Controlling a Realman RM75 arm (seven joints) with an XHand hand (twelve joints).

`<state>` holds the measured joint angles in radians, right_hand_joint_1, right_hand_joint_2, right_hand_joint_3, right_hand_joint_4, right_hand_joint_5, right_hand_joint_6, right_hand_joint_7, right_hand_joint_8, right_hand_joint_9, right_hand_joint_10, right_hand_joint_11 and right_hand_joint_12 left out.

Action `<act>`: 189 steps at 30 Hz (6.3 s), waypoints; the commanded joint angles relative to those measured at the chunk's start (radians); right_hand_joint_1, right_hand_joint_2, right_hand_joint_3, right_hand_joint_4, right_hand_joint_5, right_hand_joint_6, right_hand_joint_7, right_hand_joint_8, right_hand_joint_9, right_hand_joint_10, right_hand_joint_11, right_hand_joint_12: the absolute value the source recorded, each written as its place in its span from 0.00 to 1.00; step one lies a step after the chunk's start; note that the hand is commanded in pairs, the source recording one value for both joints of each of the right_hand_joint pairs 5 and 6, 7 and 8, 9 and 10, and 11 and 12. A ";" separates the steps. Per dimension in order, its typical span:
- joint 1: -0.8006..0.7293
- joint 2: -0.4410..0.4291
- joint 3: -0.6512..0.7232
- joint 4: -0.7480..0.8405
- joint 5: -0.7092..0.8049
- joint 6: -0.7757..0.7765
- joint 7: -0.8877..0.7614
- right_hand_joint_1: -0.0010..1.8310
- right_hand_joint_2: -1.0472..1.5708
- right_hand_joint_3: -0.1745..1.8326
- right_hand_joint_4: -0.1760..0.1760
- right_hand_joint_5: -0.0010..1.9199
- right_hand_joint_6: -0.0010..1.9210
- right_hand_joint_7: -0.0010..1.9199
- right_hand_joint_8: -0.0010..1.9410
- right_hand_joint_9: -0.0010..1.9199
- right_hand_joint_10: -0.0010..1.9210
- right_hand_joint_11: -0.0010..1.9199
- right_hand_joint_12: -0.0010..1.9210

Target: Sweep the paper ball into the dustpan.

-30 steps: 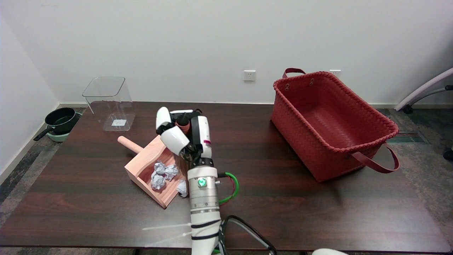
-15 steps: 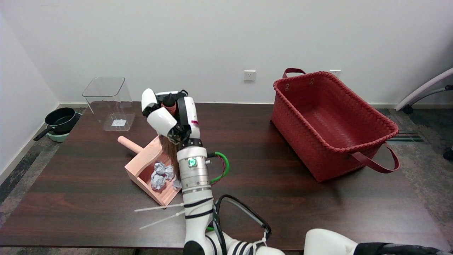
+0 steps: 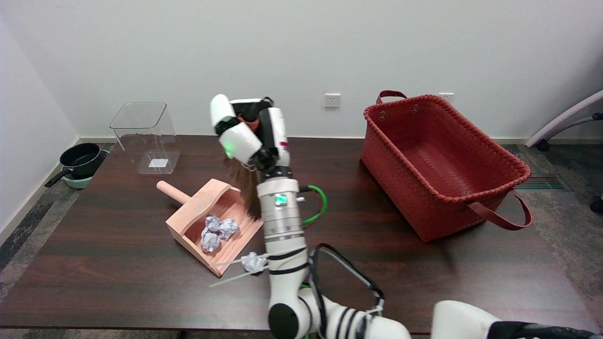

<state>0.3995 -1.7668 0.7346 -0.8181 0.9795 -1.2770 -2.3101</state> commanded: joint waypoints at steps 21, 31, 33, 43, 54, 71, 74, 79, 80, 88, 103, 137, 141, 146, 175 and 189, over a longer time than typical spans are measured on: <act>-0.450 0.606 -0.253 -0.870 0.038 -0.029 -0.024 0.47 1.00 0.79 0.50 1.00 1.00 1.00 0.99 1.00 1.00 0.97 0.97; -0.584 0.571 -0.303 -0.807 0.033 -0.071 -0.017 0.47 1.00 0.79 0.50 1.00 1.00 1.00 0.99 1.00 1.00 0.97 0.97; -0.618 0.570 -0.306 -0.794 0.028 -0.099 0.000 0.47 1.00 0.79 0.50 1.00 1.00 1.00 0.99 1.00 1.00 0.96 0.96; -0.688 0.590 -0.282 -0.725 0.035 -0.114 0.207 0.47 1.00 0.79 0.50 1.00 1.00 1.00 0.99 1.00 1.00 0.95 0.95; -0.485 0.683 -0.197 -0.681 0.046 0.393 0.518 0.47 0.99 0.80 0.50 1.00 1.00 1.00 0.99 1.00 1.00 0.91 0.90; -0.122 0.718 -0.170 -0.670 -0.376 0.662 1.109 0.52 0.95 0.74 0.50 1.00 1.00 1.00 0.99 1.00 1.00 0.87 0.87; -0.084 0.721 -0.166 -0.667 -0.438 0.662 1.214 0.52 0.95 0.74 0.50 1.00 1.00 1.00 0.99 1.00 1.00 0.87 0.87; -0.026 0.722 -0.161 -0.659 -0.534 0.671 1.359 0.53 0.95 0.73 0.50 1.00 1.00 1.00 0.99 1.00 1.00 0.87 0.87; -0.013 0.722 -0.165 -0.656 -0.560 0.682 1.401 0.53 0.95 0.72 0.50 1.00 1.00 1.00 0.99 1.00 1.00 0.87 0.87; 0.041 0.719 -0.144 -0.569 -0.769 0.698 1.638 0.53 0.96 0.71 0.50 1.00 1.00 1.00 0.99 1.00 1.00 0.87 0.87; 0.141 0.704 -0.136 -0.411 -1.145 0.823 1.785 0.57 1.00 0.56 0.50 1.00 1.00 1.00 0.99 1.00 1.00 0.85 0.85; 0.413 0.617 -0.184 -0.178 -1.584 0.474 2.136 0.60 1.00 0.46 0.50 1.00 1.00 1.00 0.99 0.99 0.99 0.85 0.85; 0.454 0.594 -0.261 -0.167 -1.511 0.474 2.097 0.60 1.00 0.45 0.50 1.00 1.00 1.00 0.99 0.99 0.99 0.85 0.85; 0.481 0.535 -0.286 -0.129 -1.500 0.486 1.984 0.60 1.00 0.44 0.50 1.00 1.00 1.00 0.99 0.99 0.99 0.85 0.85; 0.466 0.416 -0.205 -0.159 -1.365 0.618 1.536 0.59 1.00 0.43 0.50 1.00 1.00 1.00 0.99 0.99 0.99 0.85 0.85; 0.199 0.646 -0.081 -0.493 -1.303 0.796 1.739 0.59 1.00 0.43 0.50 1.00 1.00 1.00 0.99 0.99 0.99 0.85 0.85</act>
<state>0.8324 -1.2959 0.5440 -1.0446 -0.4120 -0.6391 -0.6766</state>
